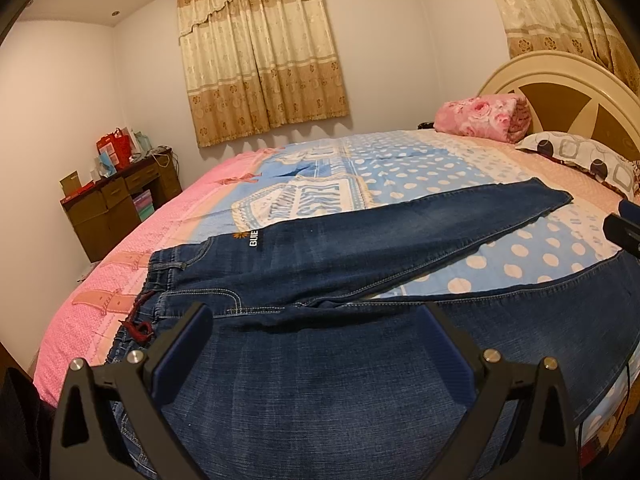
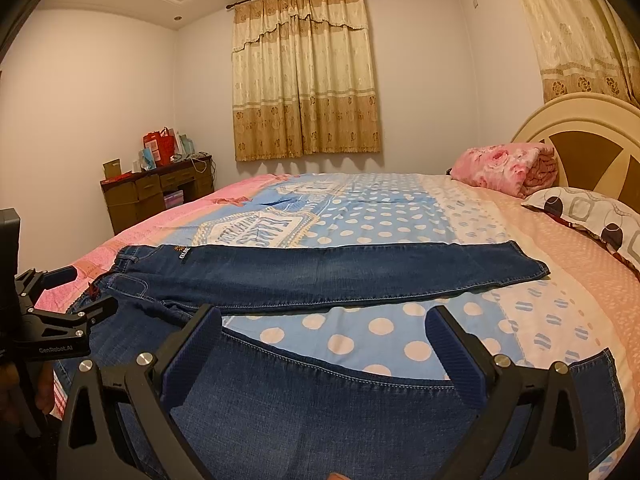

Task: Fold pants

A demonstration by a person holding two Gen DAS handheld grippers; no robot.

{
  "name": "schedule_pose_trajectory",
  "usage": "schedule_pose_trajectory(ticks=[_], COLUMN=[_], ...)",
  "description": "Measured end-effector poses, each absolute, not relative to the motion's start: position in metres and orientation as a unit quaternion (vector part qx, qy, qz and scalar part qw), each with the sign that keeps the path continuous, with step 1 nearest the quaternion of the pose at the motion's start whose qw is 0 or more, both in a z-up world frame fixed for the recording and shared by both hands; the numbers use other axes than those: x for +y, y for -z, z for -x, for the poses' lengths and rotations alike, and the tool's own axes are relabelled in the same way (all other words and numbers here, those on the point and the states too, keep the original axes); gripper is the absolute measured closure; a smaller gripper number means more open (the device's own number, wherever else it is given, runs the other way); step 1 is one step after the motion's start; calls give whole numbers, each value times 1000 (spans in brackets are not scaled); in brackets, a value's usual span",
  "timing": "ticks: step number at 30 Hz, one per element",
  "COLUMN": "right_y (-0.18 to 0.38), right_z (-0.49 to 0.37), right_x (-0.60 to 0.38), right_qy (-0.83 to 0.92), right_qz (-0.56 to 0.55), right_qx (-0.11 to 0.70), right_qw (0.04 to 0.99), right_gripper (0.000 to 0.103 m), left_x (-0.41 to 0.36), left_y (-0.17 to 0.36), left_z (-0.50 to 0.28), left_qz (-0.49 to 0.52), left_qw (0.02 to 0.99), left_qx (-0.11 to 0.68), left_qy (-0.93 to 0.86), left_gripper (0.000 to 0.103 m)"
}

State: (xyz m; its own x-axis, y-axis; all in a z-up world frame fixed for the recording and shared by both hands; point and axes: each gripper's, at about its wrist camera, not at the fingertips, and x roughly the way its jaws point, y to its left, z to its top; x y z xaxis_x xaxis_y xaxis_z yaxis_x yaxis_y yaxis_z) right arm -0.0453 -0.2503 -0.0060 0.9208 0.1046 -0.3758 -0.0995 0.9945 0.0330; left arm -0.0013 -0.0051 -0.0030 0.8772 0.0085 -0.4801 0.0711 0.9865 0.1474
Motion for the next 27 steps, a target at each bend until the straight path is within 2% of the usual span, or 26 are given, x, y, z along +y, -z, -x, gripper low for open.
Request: schedule_pose_trajectory(ticks=[27], right_y=[12], right_z=[44], right_x=[-250], right_qy=[-56], right_qz=[-10], right_qx=[199], right_qw=[978], right_gripper=[1], left_x=[-6], left_y=[3], left_z=[2], left_qz=[-82], left_qw=[966], left_qx=[246], left_qy=[16], left_gripper=[0])
